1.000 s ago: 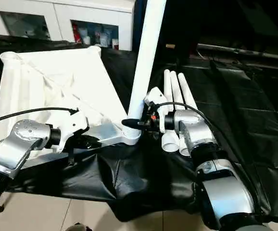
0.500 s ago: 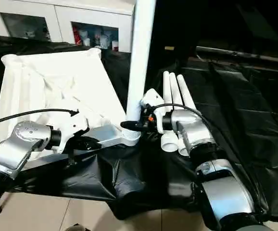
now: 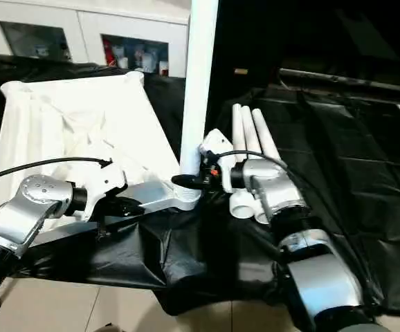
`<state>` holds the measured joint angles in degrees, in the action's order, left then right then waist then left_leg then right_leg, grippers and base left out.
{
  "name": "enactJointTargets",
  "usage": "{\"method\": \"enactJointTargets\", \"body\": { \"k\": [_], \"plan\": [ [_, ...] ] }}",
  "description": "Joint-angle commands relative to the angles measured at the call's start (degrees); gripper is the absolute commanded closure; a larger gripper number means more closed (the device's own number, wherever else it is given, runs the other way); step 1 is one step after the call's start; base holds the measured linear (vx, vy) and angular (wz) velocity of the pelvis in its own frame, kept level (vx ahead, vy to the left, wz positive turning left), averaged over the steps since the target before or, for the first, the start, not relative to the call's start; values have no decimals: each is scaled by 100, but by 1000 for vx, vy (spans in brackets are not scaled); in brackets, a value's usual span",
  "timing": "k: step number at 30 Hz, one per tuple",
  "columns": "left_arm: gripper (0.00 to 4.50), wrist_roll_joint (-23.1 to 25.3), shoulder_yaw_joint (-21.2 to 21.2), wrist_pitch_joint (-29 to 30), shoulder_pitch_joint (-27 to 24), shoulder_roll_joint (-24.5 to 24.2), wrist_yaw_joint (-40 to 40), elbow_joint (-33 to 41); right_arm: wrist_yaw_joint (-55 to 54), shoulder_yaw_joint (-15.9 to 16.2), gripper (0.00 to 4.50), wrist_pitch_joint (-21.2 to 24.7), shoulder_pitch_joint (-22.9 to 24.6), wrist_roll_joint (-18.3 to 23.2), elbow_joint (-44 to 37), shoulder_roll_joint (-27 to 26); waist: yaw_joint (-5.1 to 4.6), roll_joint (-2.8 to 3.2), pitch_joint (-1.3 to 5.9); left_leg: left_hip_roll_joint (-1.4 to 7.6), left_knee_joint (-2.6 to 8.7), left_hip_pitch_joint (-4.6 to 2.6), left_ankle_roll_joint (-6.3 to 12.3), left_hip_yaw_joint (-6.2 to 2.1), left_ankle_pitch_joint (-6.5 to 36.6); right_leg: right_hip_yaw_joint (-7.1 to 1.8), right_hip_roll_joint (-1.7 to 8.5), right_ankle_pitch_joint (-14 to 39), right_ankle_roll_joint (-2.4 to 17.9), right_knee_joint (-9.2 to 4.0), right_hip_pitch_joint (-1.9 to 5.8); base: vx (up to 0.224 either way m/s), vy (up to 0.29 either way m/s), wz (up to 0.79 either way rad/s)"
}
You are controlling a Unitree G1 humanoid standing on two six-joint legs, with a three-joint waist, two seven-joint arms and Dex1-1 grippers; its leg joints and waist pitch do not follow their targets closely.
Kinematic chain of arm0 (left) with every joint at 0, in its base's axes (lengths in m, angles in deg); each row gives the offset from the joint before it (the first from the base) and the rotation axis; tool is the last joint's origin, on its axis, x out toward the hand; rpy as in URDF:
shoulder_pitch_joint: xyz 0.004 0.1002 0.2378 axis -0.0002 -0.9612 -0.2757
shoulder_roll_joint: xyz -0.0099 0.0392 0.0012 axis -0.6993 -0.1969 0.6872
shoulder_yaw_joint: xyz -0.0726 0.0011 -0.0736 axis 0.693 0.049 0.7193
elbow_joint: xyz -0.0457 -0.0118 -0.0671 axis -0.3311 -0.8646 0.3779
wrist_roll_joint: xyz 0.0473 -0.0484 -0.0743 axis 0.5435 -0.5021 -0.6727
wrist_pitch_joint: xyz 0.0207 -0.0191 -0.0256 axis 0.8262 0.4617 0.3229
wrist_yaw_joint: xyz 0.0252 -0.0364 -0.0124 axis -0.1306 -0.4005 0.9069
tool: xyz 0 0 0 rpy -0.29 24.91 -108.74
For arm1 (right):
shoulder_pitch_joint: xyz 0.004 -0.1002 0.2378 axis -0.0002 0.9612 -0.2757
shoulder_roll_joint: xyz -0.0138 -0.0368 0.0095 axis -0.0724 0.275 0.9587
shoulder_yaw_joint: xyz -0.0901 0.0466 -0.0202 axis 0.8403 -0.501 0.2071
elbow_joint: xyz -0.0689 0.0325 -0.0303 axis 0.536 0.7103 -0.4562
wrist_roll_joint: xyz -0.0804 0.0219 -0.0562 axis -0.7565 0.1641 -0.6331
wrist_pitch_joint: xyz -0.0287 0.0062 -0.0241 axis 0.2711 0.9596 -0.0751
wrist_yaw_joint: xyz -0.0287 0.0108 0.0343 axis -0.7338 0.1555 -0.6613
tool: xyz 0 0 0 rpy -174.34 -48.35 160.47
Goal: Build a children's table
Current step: Rotate leg to tighten
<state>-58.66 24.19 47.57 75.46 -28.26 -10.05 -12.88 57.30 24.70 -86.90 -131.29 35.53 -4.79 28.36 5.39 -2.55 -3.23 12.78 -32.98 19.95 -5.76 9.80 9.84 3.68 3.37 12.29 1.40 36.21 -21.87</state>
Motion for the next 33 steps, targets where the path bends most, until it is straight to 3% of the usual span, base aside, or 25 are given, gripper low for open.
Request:
{"method": "enactJointTargets", "body": {
  "k": [1, 2, 5, 7, 9, 10, 12, 13, 14, 16, 21, 27, 33],
  "plan": [
    [450, -115, 312, 59, 460, 353, 426, 176, -2132, -190, 261, 629, 341, -469, 1196, 113, -23, 166, 273, 78, 436, -86, -276, -17, 1878, -296, 443, 1516, 1175, -516, 162, 0, 0, 0],
    [450, -26, 362, 198, 538, 541, 821, 22, -2600, -345, 261, 667, 309, -382, 1291, 17, -49, 180, 260, 76, 446, -95, -362, -34, 1944, -291, 438, 1738, 1107, -530, 139, 0, 0, 0],
    [450, 147, 513, 700, 743, 1253, 2033, -393, -3679, -581, 261, 665, 227, -242, 1496, -338, -57, 171, 240, 64, 442, -91, -368, -45, 2100, -280, 446, 2154, 922, -594, 104, -41, 4, -3],
    [450, 170, 535, 799, 777, 1396, 2247, -466, -3821, -611, 261, 671, 203, -209, 1543, -425, -41, 152, 242, 55, 421, -135, -323, -41, 2217, -277, 454, 2347, 859, -641, 66, 0, 0, 0],
    [450, 225, 474, 969, 830, 1850, 2665, -603, -4217, -610, 261, 720, 91, -201, 1698, -738, -52, 130, 211, 33, 423, -104, -268, -43, 2244, -268, 444, 2575, 740, -668, 53, 0, 0, 0],
    [450, 233, 465, 981, 836, 1889, 2698, -614, -4252, -615, 261, 729, 80, -196, 1714, -767, -36, 135, 216, 26, 415, -132, -241, -44, 2302, -267, 445, 2748, 633, -700, 20, 0, 0, 0],
    [450, 338, 375, 1157, 924, 2390, 3152, -759, -4671, -629, 261, 828, -55, -202, 1910, -1127, -44, 126, 201, 36, 433, -113, -222, -60, 2308, -262, 445, 2835, 548, -710, 12, 0, 0, 0],
    [450, 358, 366, 1202, 961, 2519, 3283, -793, -4768, -675, 261, 874, -91, -179, 1971, -1236, -45, 70, 184, 22, 434, -115, -195, -56, 2384, -248, 432, 2953, 453, -740, -9, 0, 0, 0],
    [450, 371, 354, 1258, 981, 2606, 3366, -788, -4833, -721, 261, 912, -118, -153, 2012, -1322, -38, 88, 189, 22, 433, -117, -191, -64, 2402, -253, 442, 2984, 431, -732, -12, 0, 0, 0],
    [450, 369, 341, 1376, 968, 2682, 3452, -685, -4900, -788, 261, 955, -149, -117, 2054, -1415, -37, 58, 195, 19, 465, -72, -131, -73, 2302, -250, 450, 2921, 342, -742, 7, 0, 0, 0],
    [450, 344, 387, 1510, 888, 2652, 3509, -533, -4958, -850, 261, 942, -196, -107, 2094, -1446, -60, 64, 190, 37, 527, -39, -111, -85, 2258, -240, 434, 2586, 366, -733, 26, 0, 0, 0],
    [450, 411, 447, 1590, 879, 2649, 3588, -520, -4951, -992, 261, 839, -285, -155, 2144, -1502, -78, 67, 163, 6, 531, -68, -98, -106, 2543, -238, 460, 3139, 205, -818, -31, 0, 0, 0],
    [450, 409, 400, 1620, 858, 2635, 3537, -485, -4951, -1027, 261, 709, -330, -152, 2109, -1542, -91, 75, 144, 5, 551, -76, -90, -119, 2662, -228, 464, 3318, 134, -861, -64, 0, 0, 0]
  ]
}}
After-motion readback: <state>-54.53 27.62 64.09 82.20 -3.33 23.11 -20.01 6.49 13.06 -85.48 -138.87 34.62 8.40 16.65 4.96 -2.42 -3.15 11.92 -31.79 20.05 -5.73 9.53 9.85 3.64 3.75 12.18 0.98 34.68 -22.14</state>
